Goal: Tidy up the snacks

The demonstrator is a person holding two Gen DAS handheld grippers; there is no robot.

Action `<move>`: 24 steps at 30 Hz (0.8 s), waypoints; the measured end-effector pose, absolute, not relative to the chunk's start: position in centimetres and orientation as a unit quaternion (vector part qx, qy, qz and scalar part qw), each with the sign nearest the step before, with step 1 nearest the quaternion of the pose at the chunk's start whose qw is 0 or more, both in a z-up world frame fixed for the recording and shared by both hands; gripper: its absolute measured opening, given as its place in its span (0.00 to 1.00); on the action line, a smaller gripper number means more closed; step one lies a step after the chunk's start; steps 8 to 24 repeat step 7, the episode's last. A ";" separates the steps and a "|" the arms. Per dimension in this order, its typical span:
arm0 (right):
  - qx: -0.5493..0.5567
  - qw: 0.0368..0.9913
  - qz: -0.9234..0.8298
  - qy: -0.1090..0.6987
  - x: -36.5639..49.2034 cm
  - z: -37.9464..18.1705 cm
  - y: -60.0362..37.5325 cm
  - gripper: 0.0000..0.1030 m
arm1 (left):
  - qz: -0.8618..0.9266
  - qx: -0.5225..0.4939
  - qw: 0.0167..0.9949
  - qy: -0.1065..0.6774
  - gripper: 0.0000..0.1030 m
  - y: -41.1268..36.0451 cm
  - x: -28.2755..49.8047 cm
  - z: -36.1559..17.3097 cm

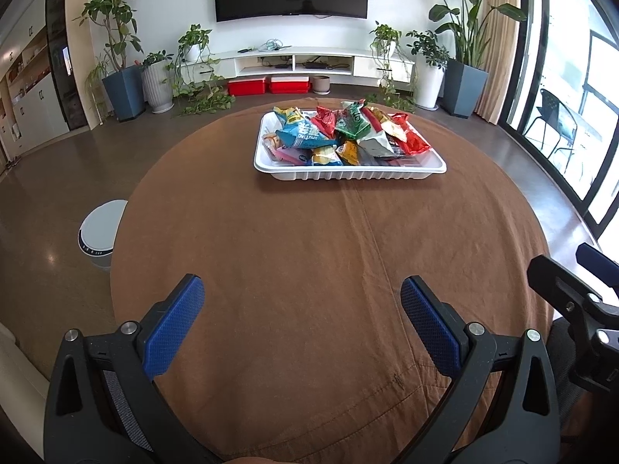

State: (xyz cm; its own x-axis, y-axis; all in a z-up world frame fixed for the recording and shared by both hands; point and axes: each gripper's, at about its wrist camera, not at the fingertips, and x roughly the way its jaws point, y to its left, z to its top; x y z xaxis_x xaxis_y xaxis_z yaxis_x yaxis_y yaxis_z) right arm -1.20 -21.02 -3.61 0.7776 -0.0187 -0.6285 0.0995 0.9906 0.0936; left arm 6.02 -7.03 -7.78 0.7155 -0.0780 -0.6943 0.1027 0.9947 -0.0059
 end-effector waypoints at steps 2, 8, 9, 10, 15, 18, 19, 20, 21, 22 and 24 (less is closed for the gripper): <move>0.063 0.940 -0.031 0.334 -1.4 -4.0 -21.0 1.00 | -0.053 0.020 0.927 0.371 1.00 -7.2 5.8 -7.7; 0.065 0.939 -0.032 0.337 -1.8 -4.8 -21.1 1.00 | -0.049 0.025 0.929 0.367 1.00 -7.2 5.8 -7.5; 0.065 0.939 -0.032 0.337 -1.8 -4.8 -21.1 1.00 | -0.049 0.025 0.929 0.367 1.00 -7.2 5.8 -7.5; 0.065 0.939 -0.032 0.337 -1.8 -4.8 -21.1 1.00 | -0.049 0.025 0.929 0.367 1.00 -7.2 5.8 -7.5; 0.065 0.939 -0.032 0.337 -1.8 -4.8 -21.1 1.00 | -0.049 0.025 0.929 0.367 1.00 -7.2 5.8 -7.5; 0.065 0.939 -0.032 0.337 -1.8 -4.8 -21.1 1.00 | -0.049 0.025 0.929 0.367 1.00 -7.2 5.8 -7.5; 0.065 0.939 -0.032 0.337 -1.8 -4.8 -21.1 1.00 | -0.049 0.025 0.929 0.367 1.00 -7.2 5.8 -7.5; 0.065 0.939 -0.032 0.337 -1.8 -4.8 -21.1 1.00 | -0.049 0.025 0.929 0.367 1.00 -7.2 5.8 -7.5; 0.065 0.939 -0.032 0.337 -1.8 -4.8 -21.1 1.00 | -0.049 0.025 0.929 0.367 1.00 -7.2 5.8 -7.5; 0.065 0.939 -0.032 0.337 -1.8 -4.8 -21.1 1.00 | -0.049 0.025 0.929 0.367 1.00 -7.2 5.8 -7.5; 0.065 0.939 -0.032 0.337 -1.8 -4.8 -21.1 1.00 | -0.049 0.025 0.929 0.367 1.00 -7.2 5.8 -7.5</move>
